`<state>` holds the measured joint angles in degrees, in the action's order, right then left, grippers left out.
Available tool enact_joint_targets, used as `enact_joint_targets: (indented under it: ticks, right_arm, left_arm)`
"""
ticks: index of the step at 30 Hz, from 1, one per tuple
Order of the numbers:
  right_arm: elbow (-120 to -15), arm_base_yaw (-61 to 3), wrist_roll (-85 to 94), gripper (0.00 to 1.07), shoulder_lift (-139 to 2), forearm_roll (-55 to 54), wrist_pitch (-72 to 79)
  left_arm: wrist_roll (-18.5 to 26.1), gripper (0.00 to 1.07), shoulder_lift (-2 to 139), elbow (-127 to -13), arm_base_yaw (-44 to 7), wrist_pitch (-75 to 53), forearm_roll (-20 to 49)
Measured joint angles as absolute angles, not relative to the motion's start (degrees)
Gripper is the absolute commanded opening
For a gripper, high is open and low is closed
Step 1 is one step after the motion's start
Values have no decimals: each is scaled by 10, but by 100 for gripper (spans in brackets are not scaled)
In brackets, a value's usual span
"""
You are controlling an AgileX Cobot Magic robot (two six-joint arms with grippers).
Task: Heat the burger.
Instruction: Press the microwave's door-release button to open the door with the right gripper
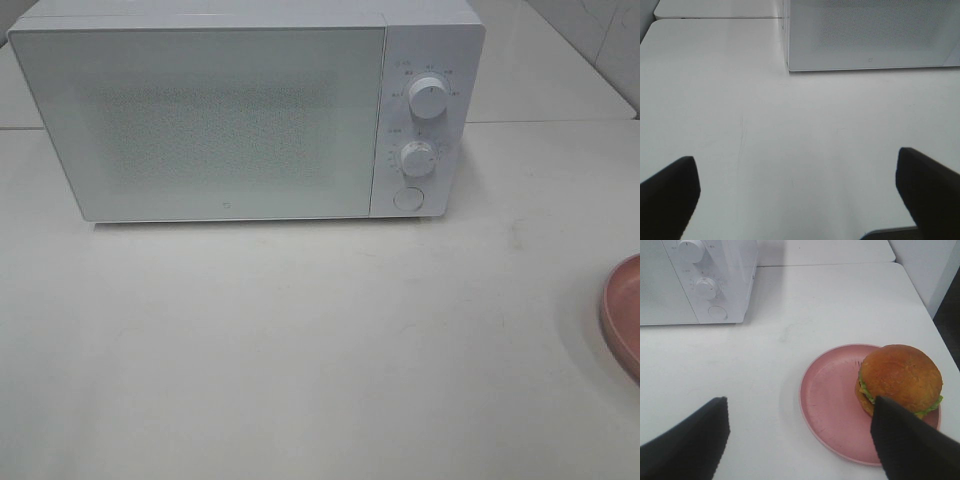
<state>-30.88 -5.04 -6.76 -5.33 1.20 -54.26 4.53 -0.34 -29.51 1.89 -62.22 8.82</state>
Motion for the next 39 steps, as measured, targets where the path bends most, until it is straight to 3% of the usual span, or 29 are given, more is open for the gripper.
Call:
enact_joint_targets:
  ticks: [39]
  right_arm:
    - [-309,-50,-68,76,-318,11,-316]
  left_arm:
    - [45,100,-3,-295,19,-622,88]
